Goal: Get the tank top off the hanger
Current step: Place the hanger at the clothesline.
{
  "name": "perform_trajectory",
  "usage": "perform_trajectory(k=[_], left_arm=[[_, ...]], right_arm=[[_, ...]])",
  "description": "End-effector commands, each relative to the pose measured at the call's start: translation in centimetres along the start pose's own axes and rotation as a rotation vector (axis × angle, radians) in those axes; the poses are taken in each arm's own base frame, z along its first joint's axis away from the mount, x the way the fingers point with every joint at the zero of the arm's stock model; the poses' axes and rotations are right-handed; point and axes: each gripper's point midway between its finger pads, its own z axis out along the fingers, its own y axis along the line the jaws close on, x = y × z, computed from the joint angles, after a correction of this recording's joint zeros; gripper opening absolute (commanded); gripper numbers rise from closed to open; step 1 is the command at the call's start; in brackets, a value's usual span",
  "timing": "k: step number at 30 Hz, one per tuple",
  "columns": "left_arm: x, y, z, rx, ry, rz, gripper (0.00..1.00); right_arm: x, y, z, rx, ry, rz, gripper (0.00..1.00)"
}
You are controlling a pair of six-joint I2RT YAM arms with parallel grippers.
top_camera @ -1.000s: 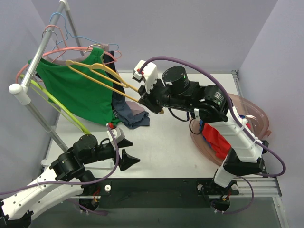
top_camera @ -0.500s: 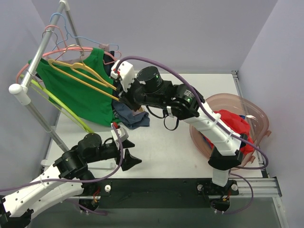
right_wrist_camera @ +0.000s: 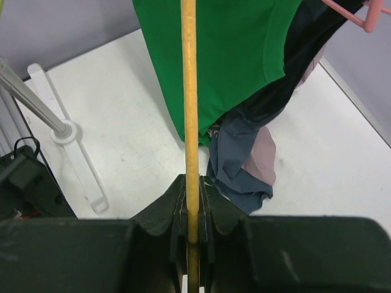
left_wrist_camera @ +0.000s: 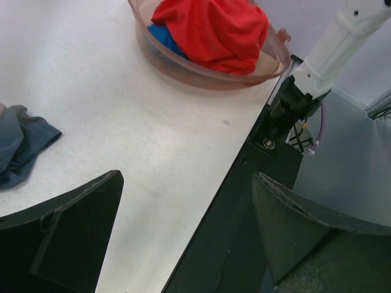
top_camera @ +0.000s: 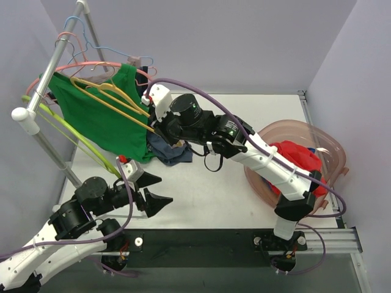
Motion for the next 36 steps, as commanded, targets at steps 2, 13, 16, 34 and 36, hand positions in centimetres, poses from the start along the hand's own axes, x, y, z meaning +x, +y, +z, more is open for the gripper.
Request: perform_trajectory(k=[2,13,16,34,36], left_arm=[[-6.8,-1.4,-0.7,-0.006,-0.150,-0.040,0.96],[-14.1,-3.4,0.1,0.043,-0.318,-0.114,0.93],[-16.3,-3.2,0.2,0.017,-0.377,-0.135,0.92],[-27.2,0.7,2.8,-0.218,-0.696,-0.405,0.75],[-26.9,1.9,3.1,-0.288,-0.686,-0.435,0.68]], right_arm=[[-2.1,-1.8,-4.9,0.049,-0.104,0.056,0.00],[0.8,-3.4,-8.5,0.085,-0.082,0.108,0.00],[1.2,-3.3,-9.0,0.078,-0.082,0.116,0.00],[3.0,-2.0,-9.7,0.030,-0.101,0.175,0.00],[2.8,-1.9,-10.0,0.026,-0.109,0.168,0.00]])
